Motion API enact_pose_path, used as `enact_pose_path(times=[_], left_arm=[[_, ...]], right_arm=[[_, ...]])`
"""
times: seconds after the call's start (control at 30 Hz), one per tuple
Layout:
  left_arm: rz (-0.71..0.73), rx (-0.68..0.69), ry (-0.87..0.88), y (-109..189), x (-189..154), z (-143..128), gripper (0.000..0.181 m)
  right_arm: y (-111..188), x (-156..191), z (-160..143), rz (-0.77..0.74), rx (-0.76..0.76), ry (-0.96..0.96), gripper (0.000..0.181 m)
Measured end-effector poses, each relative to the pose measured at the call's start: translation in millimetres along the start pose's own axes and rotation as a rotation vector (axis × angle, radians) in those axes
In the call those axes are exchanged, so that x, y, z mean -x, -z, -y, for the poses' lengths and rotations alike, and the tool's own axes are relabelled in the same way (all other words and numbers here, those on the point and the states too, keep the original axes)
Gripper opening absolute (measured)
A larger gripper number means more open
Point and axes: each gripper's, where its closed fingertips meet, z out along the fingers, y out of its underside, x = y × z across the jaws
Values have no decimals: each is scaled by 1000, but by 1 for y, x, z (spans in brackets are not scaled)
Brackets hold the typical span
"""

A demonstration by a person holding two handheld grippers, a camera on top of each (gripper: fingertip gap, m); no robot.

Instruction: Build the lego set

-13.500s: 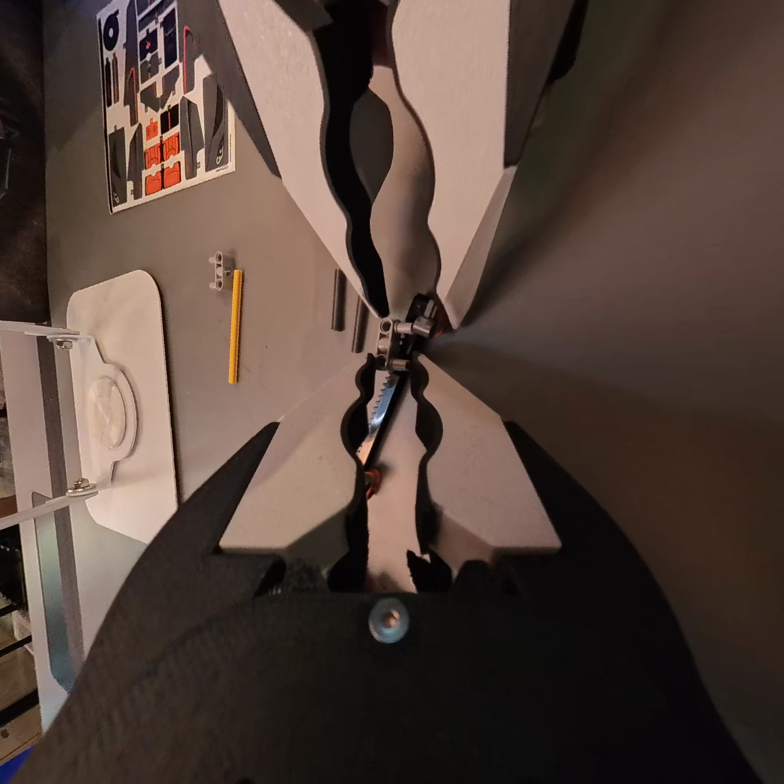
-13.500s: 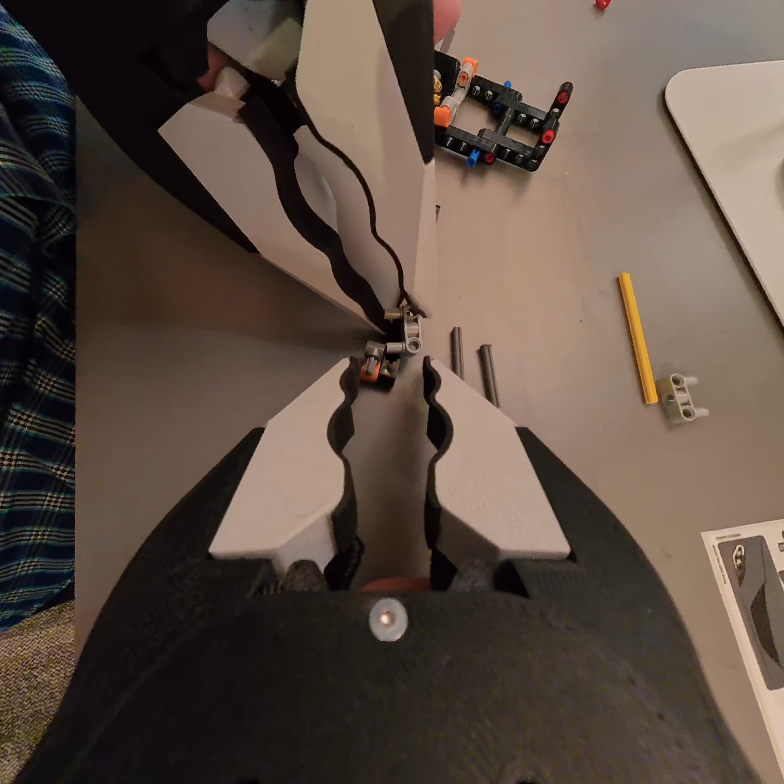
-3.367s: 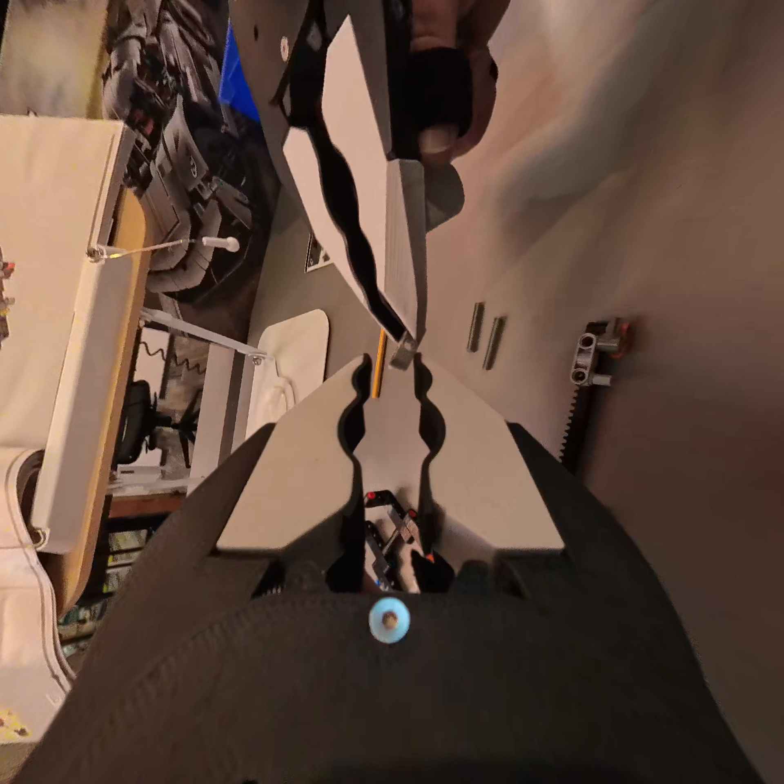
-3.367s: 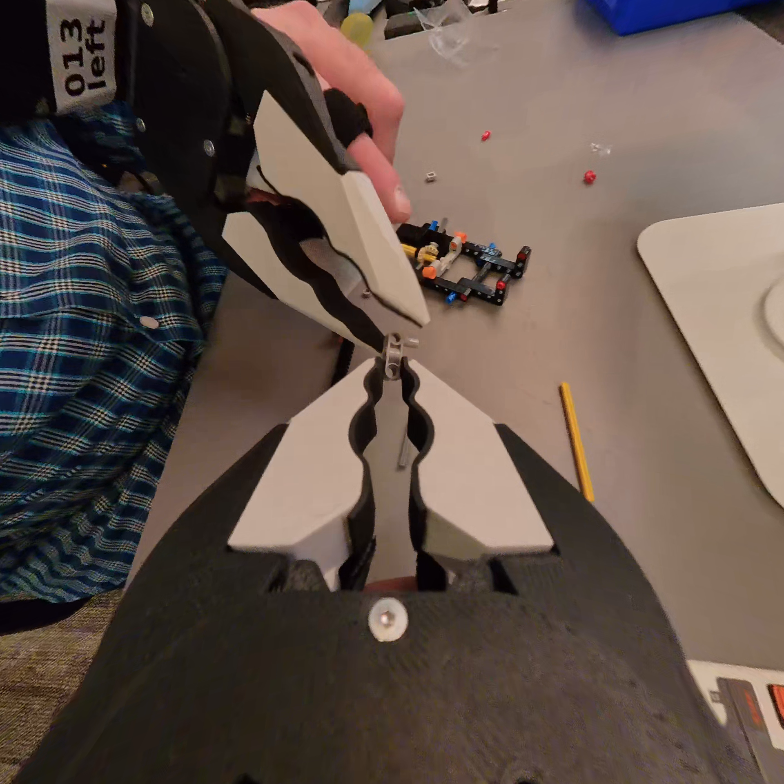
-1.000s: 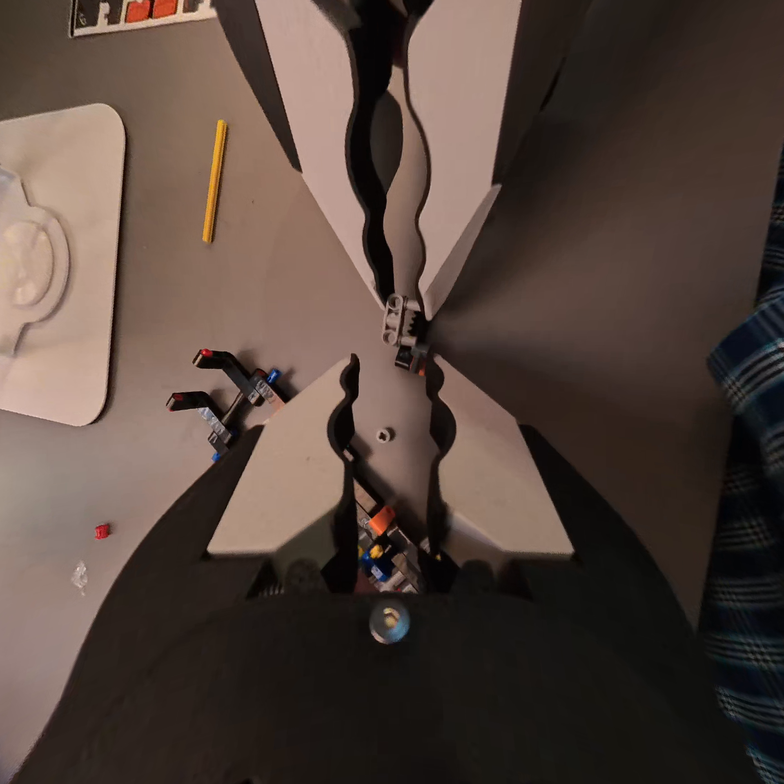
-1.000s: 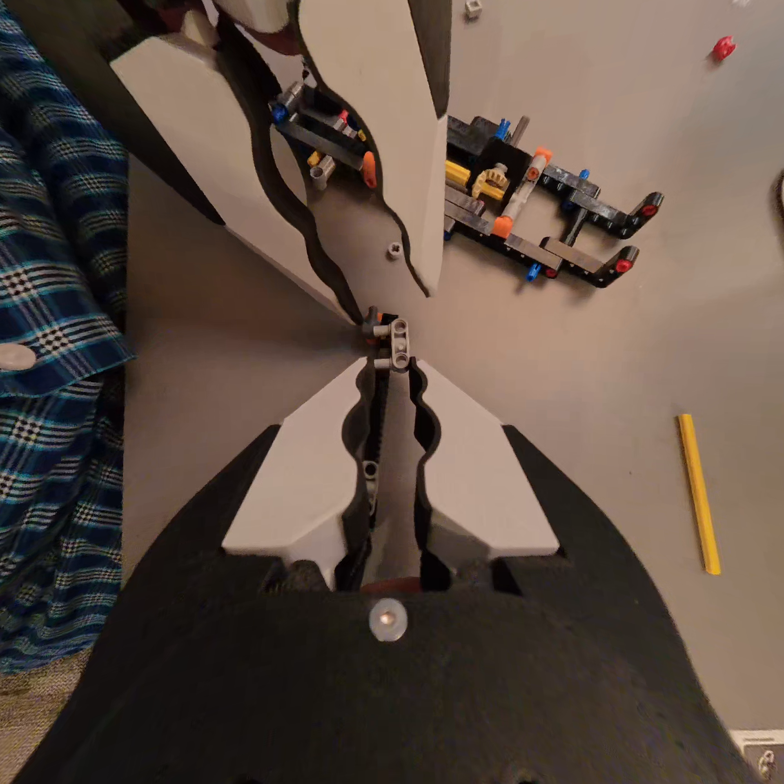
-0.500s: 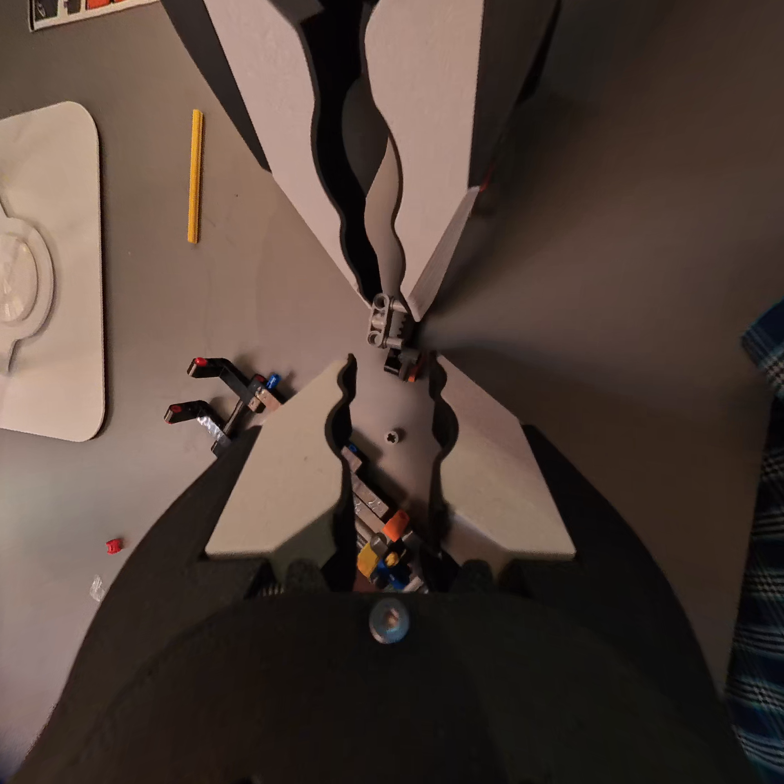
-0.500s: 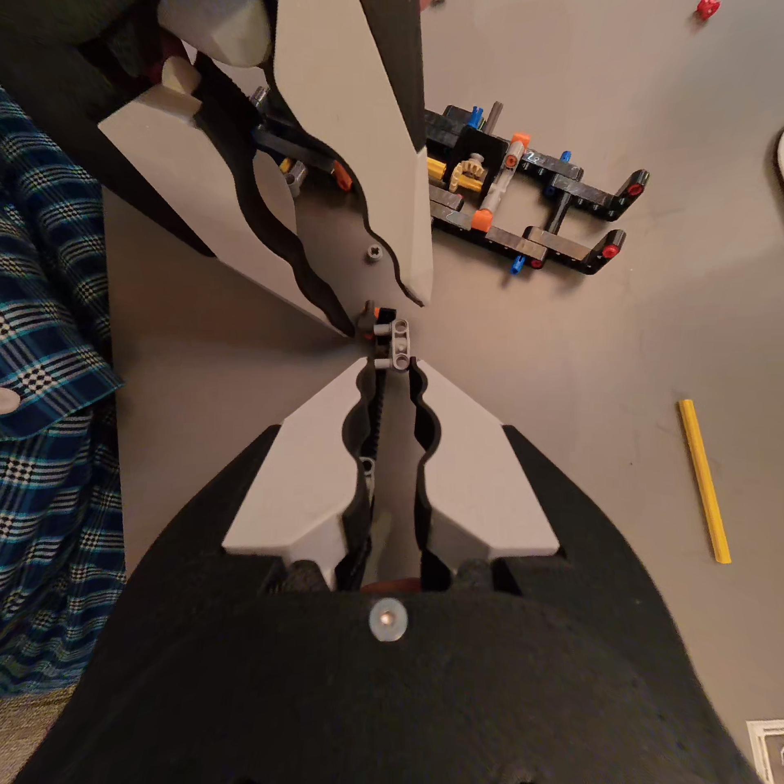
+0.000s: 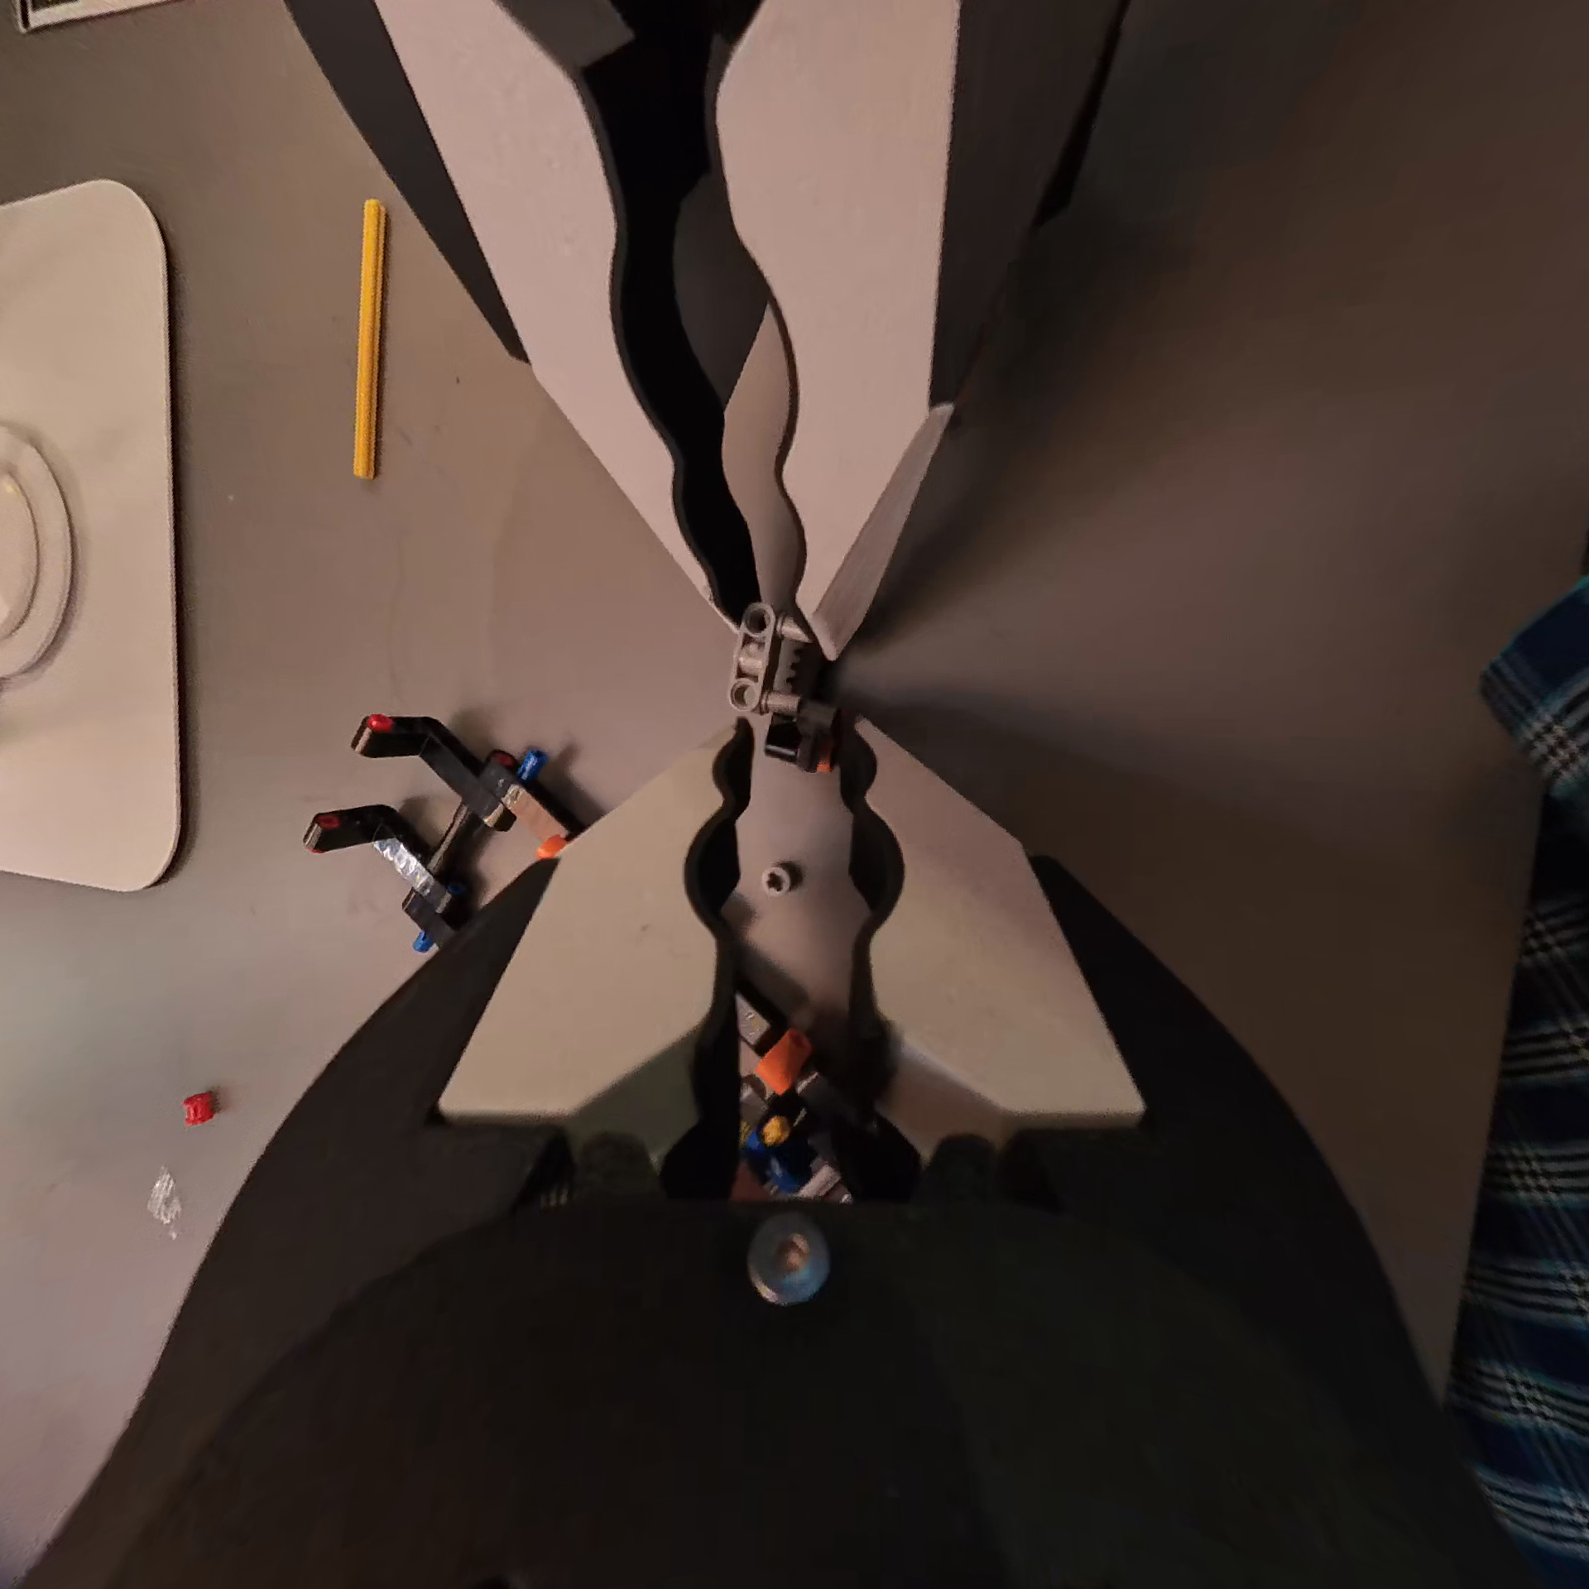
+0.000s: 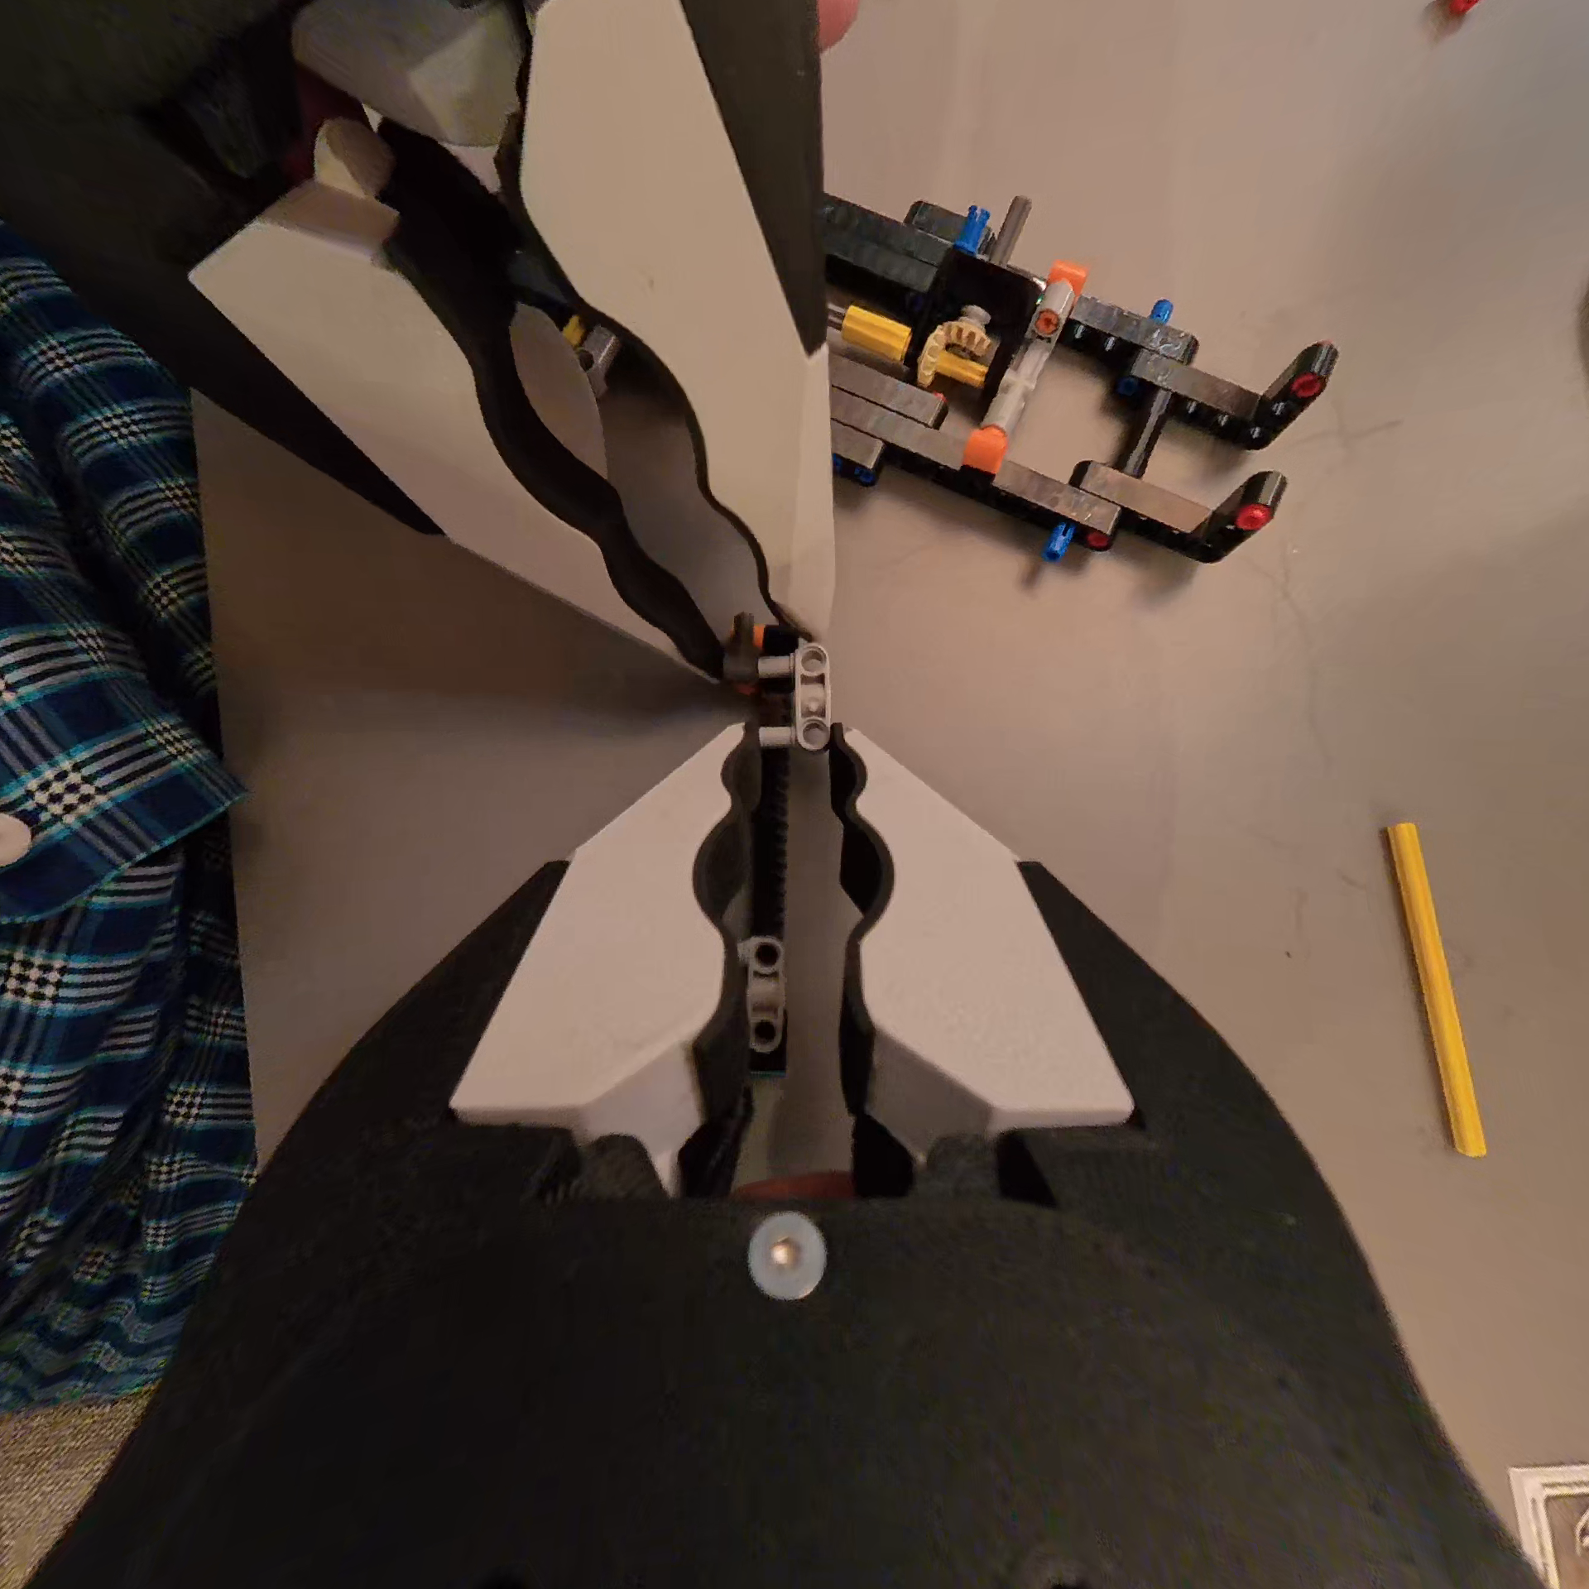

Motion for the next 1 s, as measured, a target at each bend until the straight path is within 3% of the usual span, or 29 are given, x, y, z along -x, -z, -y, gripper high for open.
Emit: enact_pose_path(times=[0.27,0.53,0.83,1.0], left_arm=[[15,28,11,3,5,-6,24],[8,20,2,2,3,-6,8],[15,14,1,1,3,-3,7],[62,21,3,1,10,-3,24]], right_arm=[[0,-2,2,-2,10,-10,12],[-1,-6,3,-8,29,-12,12],[-2,-7,0,-12,50,-6,13],[-3,-6,-1,-5,44,-1,12]])
